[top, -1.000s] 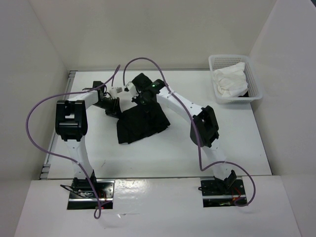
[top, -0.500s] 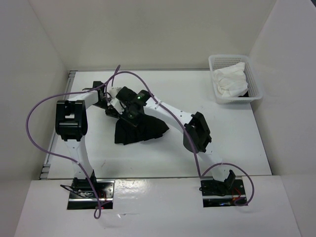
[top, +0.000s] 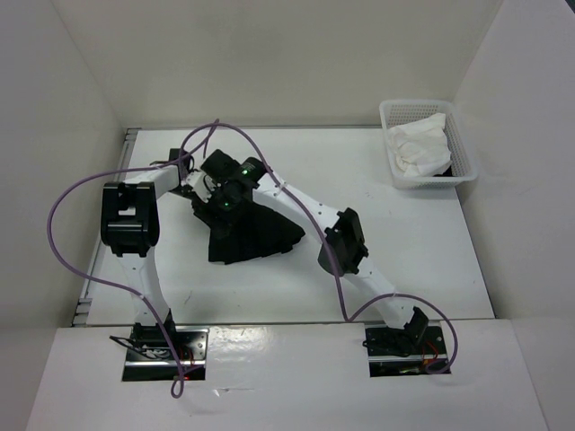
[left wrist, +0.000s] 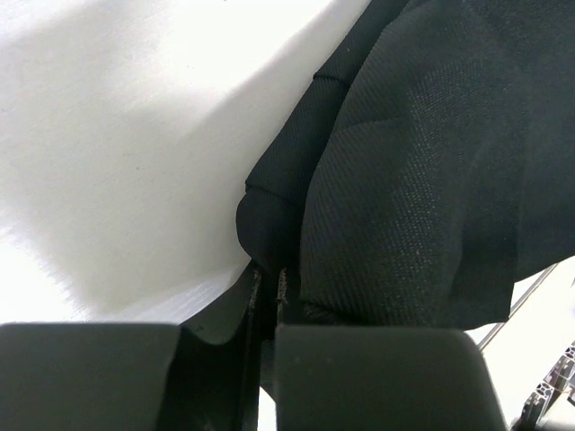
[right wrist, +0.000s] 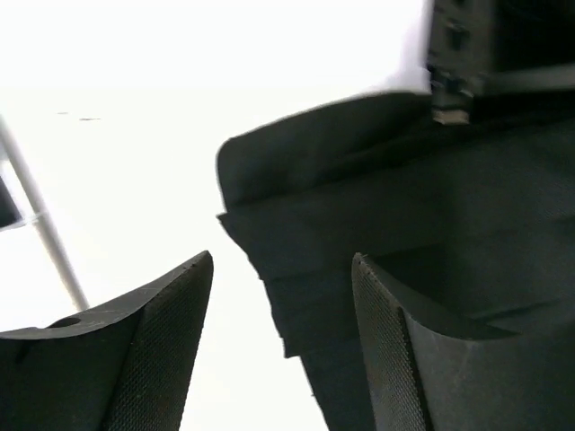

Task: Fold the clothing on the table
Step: Fold the skirt

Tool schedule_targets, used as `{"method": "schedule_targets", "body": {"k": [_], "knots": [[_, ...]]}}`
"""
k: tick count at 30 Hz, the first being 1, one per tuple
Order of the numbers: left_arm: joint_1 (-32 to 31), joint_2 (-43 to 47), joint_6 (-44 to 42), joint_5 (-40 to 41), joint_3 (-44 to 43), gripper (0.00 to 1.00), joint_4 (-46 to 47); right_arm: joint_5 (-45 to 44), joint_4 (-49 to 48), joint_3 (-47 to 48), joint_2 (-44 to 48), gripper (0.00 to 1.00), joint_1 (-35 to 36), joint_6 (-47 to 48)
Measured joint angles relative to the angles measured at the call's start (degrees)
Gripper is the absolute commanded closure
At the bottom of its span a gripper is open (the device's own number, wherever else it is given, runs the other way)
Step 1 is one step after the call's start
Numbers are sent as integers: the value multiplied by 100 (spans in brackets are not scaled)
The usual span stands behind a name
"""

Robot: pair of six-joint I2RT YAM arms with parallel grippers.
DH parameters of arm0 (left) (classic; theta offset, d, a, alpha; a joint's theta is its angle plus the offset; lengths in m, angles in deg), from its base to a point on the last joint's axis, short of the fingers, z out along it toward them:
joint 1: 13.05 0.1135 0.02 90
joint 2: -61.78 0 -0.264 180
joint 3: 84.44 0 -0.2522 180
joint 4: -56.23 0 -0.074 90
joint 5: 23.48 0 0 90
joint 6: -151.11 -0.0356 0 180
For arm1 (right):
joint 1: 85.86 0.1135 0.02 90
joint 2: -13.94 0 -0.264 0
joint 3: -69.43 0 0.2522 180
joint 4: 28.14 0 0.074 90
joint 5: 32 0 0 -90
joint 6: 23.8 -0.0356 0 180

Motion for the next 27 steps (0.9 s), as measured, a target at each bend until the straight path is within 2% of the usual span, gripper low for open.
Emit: {"method": "schedule_targets", "body": {"k": [4,8,9,10,15,17,18,24,27], "knots": [[9,2,4,0,35,98,15,479,129,111,42,31,0,153],[85,96,0,9,81,69,-15,680,197,-459,514,30,-28,374],[144,153,0,13,101,49,-57,686,221,-741,761,30,-44,435],[227,229,-22,20,116,41,-94,688,149,-1158,1108,26,-70,498],[785,798,-90,94,131,12,-332,133,-339,-3314,3228,21,-584,645],[1014,1163,-177,138,168,5,-407,-105,-743,-4273,4168,19,-1106,673],[1108,1349,-214,164,179,5,-472,-210,-857,-4631,4516,19,-1375,675],[1561,2712,-352,369,398,0,-706,-732,-1950,-7193,6581,12,-4210,603],[1725,3703,-317,568,772,0,-634,-1154,-2260,-8039,7447,9,-4878,450]]}}
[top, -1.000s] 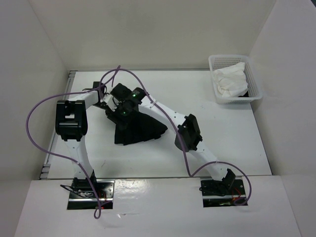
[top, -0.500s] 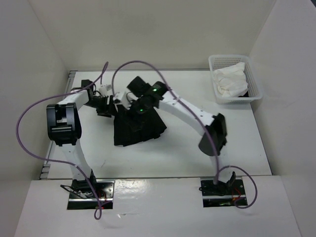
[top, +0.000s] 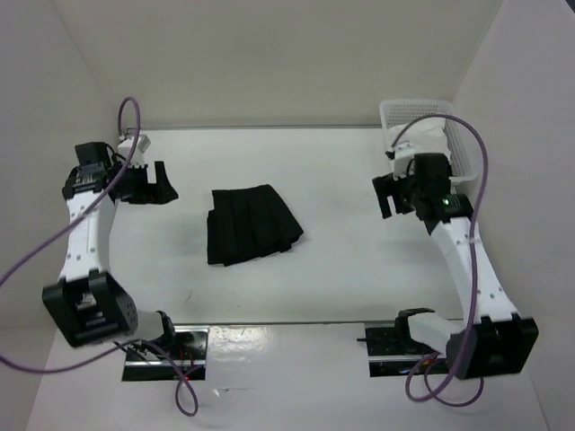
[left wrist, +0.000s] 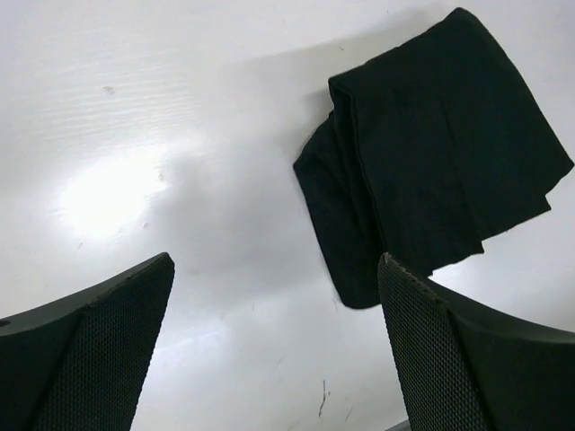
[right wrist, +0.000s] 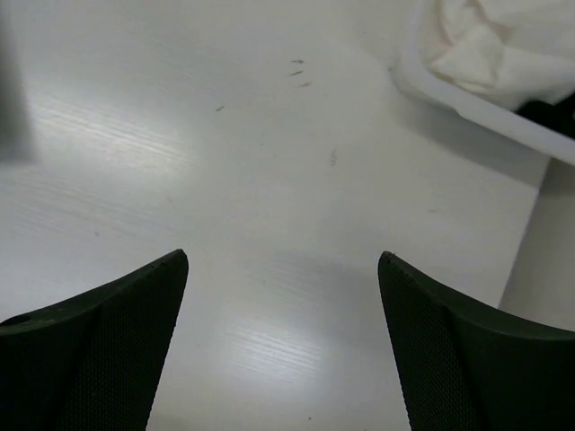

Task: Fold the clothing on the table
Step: Fold the skirt

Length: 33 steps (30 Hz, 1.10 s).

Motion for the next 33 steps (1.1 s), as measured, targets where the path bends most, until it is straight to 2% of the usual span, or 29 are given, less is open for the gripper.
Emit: {"method": "schedule_targets", "body": {"k": [5,8,10,17,33], "knots": [[125,1982,188,588,935,0,249,-444,-505,-1010,1403,7,-933,-535],[315,2583,282,879,1338,0,306,-660,-730,-1296,1840,5,-1703,-863],[527,2638,302,992,1464,0,297,-756,-802,-1394,1989,2,-2048,-1001],[966,2337,310,1021,1711,0,358,-754,-962,-1445,2074,2,-2614,-1165],[1158,2162,291,833,1709,0,391,-734,-1073,-1602,2105,2,-2754,-1161]]}}
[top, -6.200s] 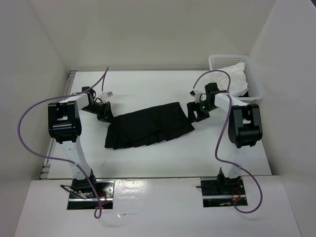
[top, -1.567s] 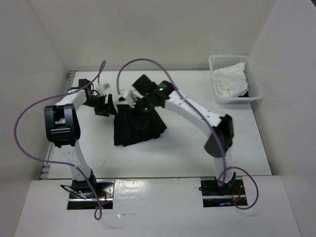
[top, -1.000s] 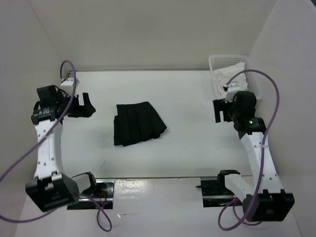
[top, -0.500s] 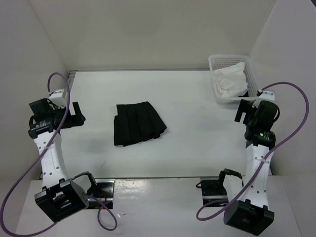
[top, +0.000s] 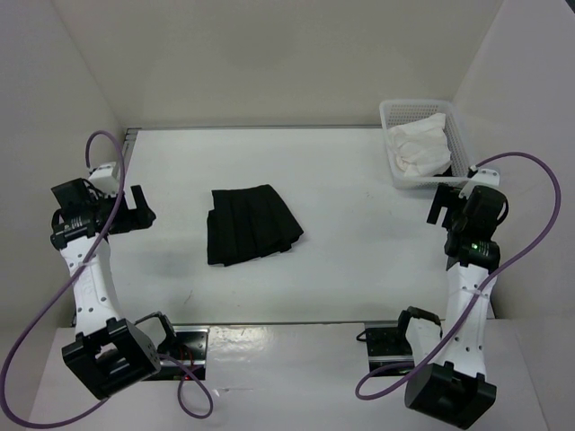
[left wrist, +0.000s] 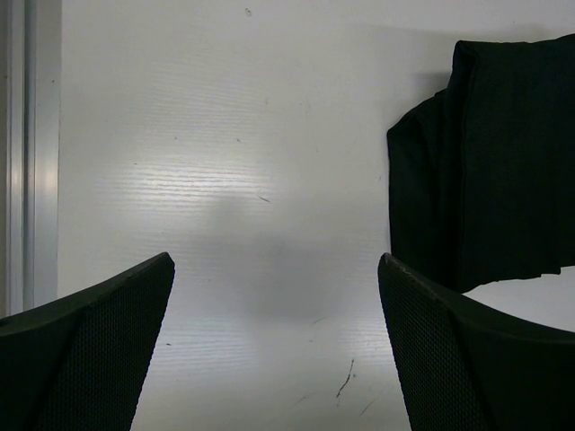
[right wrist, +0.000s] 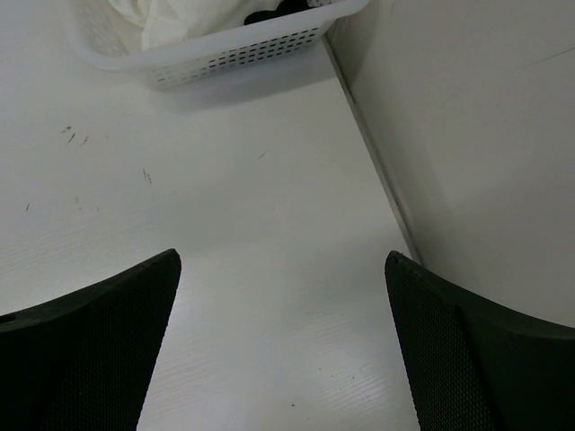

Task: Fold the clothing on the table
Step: Fold the skirt

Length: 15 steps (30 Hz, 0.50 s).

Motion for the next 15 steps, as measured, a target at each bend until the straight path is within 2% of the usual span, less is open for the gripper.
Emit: {"method": "schedule_targets", "body": {"k": [15], "knots": [[7,-70,-22,-203,0,0,0,199,-15,-20,337,2,-160,46]]}}
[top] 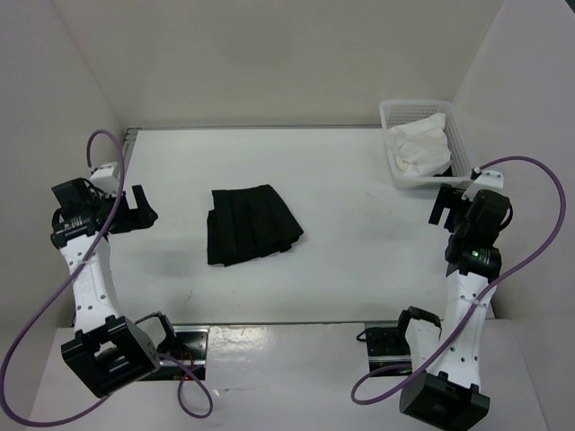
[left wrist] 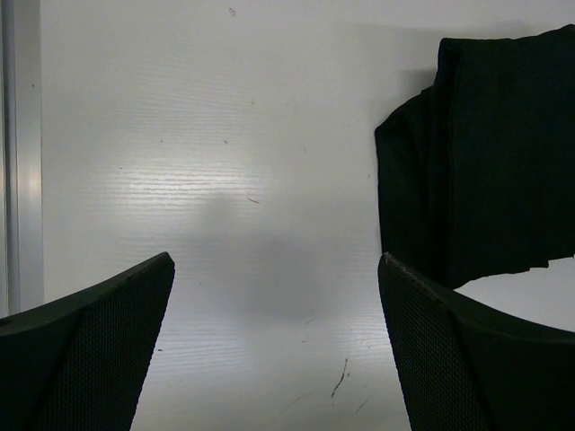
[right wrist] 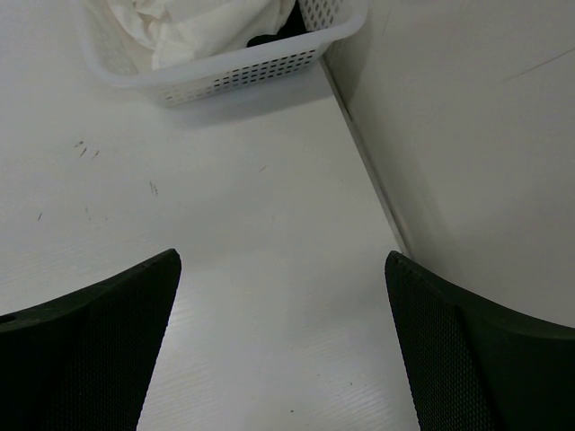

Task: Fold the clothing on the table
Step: Fold the skirt

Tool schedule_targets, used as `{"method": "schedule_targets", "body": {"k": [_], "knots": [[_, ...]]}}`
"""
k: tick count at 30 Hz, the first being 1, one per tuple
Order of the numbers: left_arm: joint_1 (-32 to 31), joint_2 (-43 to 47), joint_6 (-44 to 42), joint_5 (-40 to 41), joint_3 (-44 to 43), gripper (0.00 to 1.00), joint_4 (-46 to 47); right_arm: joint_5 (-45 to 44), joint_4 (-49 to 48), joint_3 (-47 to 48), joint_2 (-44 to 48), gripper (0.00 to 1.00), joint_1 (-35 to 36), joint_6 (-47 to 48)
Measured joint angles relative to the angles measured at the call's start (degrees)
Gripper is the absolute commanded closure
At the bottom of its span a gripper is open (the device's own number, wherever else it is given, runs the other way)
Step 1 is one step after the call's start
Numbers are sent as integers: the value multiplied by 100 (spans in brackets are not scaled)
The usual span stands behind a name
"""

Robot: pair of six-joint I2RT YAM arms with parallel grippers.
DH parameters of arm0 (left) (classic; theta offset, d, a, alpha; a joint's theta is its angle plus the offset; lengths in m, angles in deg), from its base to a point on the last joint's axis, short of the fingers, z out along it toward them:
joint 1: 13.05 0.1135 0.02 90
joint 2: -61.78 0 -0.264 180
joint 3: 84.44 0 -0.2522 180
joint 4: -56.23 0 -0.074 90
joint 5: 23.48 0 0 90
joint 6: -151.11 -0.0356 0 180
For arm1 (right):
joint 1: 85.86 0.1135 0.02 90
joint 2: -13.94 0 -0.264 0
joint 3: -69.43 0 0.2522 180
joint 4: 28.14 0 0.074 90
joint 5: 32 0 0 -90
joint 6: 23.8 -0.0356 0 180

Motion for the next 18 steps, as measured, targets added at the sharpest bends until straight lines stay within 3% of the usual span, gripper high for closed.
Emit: {"method": "schedule_targets", "body": {"k": [18], "knots": [[0,70,-2,-55,0,0,0,107,0,-2,35,2,0,48]]}}
